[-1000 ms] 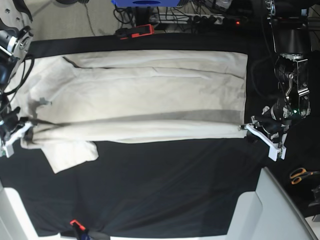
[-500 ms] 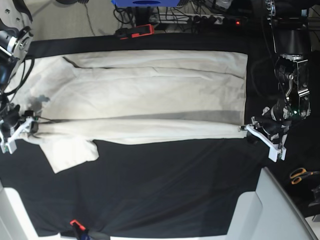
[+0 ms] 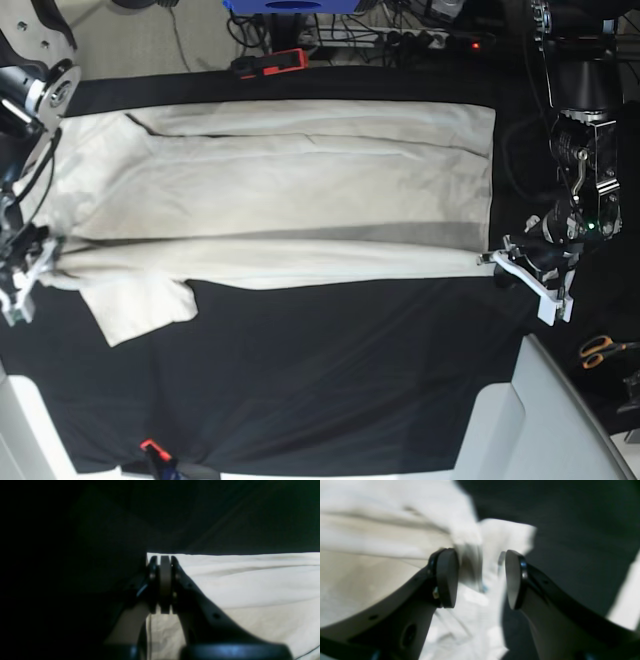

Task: Fold the T-shirt properly
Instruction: 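Hold the folded edge with both grippers and pull it taut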

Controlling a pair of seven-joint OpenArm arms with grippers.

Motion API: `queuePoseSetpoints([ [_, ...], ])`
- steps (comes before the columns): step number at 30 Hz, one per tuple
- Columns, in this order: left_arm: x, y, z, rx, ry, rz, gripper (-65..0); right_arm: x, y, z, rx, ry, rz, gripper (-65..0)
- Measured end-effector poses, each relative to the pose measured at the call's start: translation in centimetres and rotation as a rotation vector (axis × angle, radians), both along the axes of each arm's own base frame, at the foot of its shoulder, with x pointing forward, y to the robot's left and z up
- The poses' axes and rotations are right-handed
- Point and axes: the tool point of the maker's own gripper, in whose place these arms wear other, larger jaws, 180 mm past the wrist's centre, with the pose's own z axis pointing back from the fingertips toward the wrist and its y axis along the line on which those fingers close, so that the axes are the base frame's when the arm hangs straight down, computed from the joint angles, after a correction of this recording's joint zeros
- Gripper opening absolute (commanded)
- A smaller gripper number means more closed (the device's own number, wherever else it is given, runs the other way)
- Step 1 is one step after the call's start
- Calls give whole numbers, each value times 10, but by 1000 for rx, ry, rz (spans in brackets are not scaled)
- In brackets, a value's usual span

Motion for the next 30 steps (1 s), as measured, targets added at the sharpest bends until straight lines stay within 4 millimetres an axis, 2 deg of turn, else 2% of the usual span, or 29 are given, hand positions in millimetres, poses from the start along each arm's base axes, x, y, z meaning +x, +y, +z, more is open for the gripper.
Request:
queuePoseSetpoints([
  [3,0,0,0,0,1,0,-650,4,-8,9,-25,11,-18,-359],
  [8,0,1,0,0,-1,2,-650,14,10,9,-55,42,67,-359],
  [11,0,1,0,0,-1,3,-650,10,12,6,-64,83,72,-357],
  [14,0,1,0,1,-1,3,-650,14,11,9,-66,75,71,-356],
  [19,0,2,0,1,0,5,-650,32,16,12,-16,76,66,-276],
  [21,0,2,0,1,0,5,-650,40,20,11,19,55,71,-272],
  [22,0,2,0,1,0,4,-650,42,22,9,40,43,73,-272],
  [27,-2,4,-5,-6,12,14,-650,27,28,-16,100,108,68,-272],
  [30,-7,7,-14,-9,39,25,-650,29,34,-21,146,79,66,-273],
])
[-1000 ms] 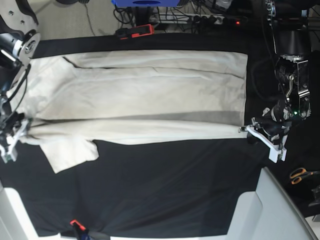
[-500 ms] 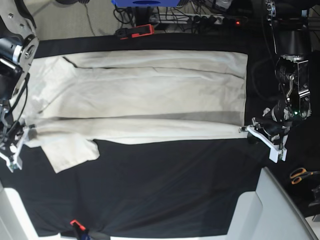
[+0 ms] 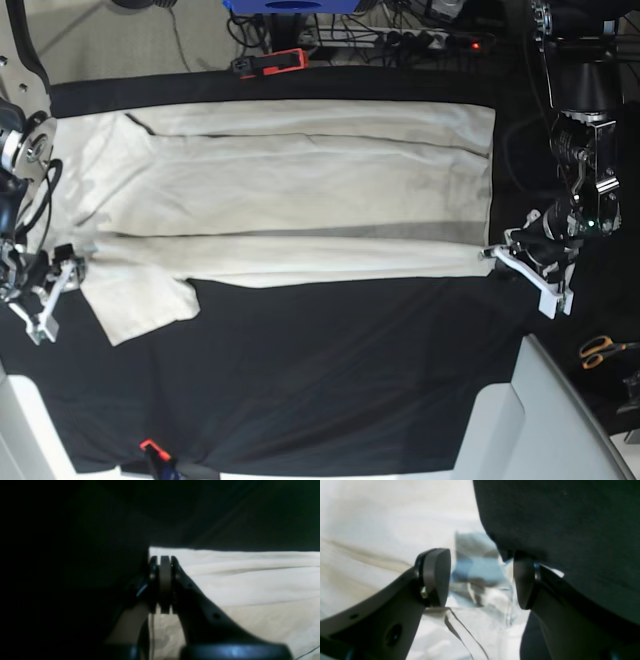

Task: Fold the T-shirt properly
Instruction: 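Hold the folded edge with both grippers and pull it taut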

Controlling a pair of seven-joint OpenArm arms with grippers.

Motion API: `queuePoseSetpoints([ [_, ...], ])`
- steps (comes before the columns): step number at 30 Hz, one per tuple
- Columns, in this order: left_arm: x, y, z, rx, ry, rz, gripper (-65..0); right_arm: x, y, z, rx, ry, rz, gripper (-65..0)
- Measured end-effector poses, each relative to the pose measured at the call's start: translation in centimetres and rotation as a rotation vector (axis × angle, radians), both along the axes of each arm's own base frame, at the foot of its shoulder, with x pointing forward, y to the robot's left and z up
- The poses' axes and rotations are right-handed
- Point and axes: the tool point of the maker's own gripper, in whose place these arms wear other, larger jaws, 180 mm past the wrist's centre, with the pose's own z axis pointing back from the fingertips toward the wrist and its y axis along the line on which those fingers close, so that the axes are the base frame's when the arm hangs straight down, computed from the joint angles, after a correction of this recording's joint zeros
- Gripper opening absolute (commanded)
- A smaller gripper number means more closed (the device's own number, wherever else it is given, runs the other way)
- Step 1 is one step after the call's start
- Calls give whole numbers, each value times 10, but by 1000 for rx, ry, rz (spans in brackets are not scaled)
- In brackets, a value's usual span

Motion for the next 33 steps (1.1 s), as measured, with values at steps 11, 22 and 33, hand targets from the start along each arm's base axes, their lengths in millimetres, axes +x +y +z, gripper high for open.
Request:
queuePoseSetpoints([
  [11,-1,1,-2,1,5,1,-650,2,-11,7,27,-34,-40,-480],
  [22,-1,1,-2,1,5,1,-650,-2,-9,4,23,-3,-36,-648],
  [33,22,0,19,-1,-52,0,-650,14,-10,17,17,-36,-32,-648],
])
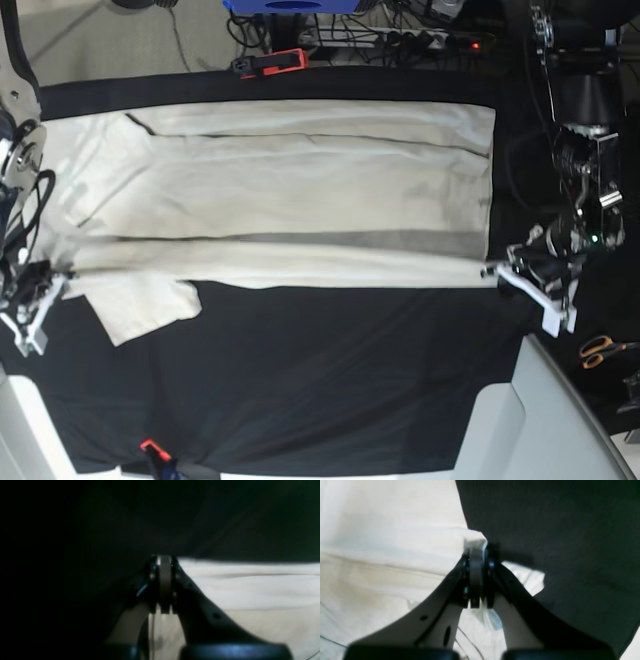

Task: Fold the T-shirt properly
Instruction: 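Hold the folded edge with both grippers and pull it taut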

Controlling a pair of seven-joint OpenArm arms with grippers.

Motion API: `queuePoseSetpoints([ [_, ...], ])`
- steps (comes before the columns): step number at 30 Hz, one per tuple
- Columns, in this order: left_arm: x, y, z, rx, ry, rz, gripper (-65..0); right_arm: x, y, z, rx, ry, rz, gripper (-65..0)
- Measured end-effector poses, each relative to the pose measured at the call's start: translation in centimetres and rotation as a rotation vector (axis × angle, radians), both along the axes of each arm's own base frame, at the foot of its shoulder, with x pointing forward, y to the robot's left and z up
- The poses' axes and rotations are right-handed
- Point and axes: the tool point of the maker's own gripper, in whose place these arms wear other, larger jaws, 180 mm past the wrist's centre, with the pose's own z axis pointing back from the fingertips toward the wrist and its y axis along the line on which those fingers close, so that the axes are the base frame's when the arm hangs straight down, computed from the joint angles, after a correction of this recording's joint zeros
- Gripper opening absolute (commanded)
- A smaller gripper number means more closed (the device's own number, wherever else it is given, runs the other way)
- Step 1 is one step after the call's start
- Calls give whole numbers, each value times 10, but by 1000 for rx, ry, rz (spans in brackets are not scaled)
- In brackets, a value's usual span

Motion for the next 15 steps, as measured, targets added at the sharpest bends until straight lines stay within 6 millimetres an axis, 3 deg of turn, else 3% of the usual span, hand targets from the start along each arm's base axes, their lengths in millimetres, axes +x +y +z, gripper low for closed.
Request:
queuePoseSetpoints([
  [6,11,0,10,0,-24,0,-650,23,-7,30,-90,-74,50,-648],
  [15,18,0,17,1,-42,0,-650,38,4,41,-115,-131,113,-648],
])
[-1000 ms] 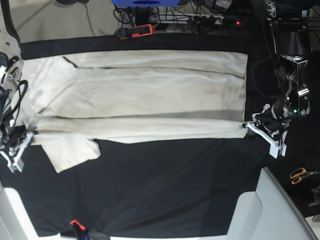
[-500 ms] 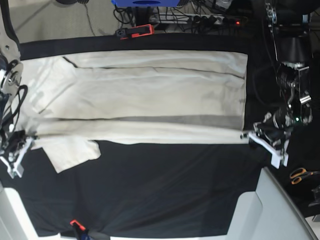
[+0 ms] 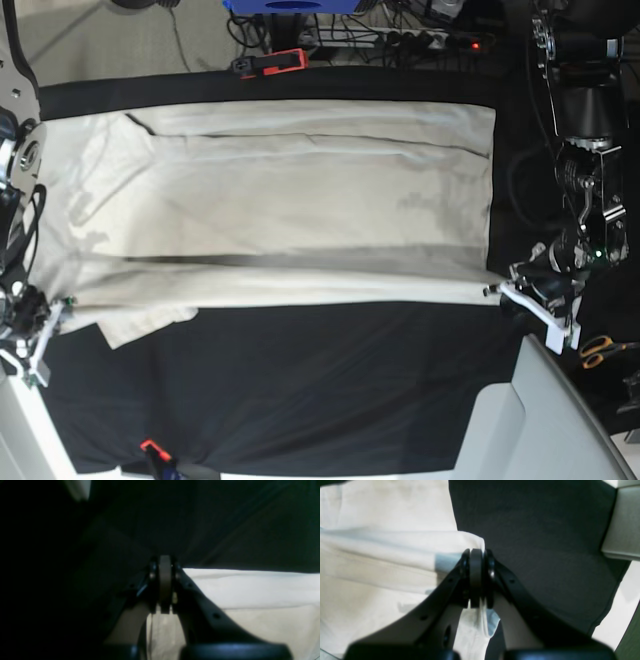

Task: Fold the T-shirt properly
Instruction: 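Hold the folded edge with both grippers and pull it taut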

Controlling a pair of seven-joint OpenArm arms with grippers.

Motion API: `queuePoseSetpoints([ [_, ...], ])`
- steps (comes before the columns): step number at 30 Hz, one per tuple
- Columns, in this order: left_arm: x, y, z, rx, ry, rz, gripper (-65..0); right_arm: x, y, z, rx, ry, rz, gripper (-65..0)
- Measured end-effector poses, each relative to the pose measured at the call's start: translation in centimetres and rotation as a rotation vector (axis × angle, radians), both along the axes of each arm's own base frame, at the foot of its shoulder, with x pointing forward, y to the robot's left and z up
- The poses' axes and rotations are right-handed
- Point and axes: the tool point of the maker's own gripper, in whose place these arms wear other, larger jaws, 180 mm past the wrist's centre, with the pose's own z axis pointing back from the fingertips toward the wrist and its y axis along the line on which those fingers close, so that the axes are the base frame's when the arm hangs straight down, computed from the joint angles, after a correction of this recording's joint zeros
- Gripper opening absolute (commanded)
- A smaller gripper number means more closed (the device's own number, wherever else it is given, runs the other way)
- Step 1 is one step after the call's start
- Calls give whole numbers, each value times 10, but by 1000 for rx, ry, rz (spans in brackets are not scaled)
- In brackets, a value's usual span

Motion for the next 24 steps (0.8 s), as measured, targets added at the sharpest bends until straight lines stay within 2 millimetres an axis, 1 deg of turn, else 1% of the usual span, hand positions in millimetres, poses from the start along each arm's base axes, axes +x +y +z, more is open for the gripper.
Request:
queuePoseSetpoints([
  [1,3,0,3,0,-7,0,-650,1,0,0,1,-3,1,-648],
  [4,2,6,5,13,-7,-1,-650,3,6,1,9,-12,7,-648],
  [5,2,7,6,17,-7,1,-650,7,8,3,19,-39,14,-648],
  [8,10,8,14,20,-27,4,-650,16,15,10,40,-97,28,-648],
  [10,14,8,18,18,-38,4,-650,16,14,10,39,-97,28,-648],
  [14,11,8,14,18,-29,4,-650,17,14,11,40,-106,28,-648],
  [17,11,8,14,21,-28,-1,-650,29,21,23,70,-198,47,-648],
  [18,11,7,14,21,-28,-1,-650,30,21,23,73,-204,47,-648],
  [24,11,7,14,21,-27,-2,-650,27,19,21,71,-199,44,-648],
])
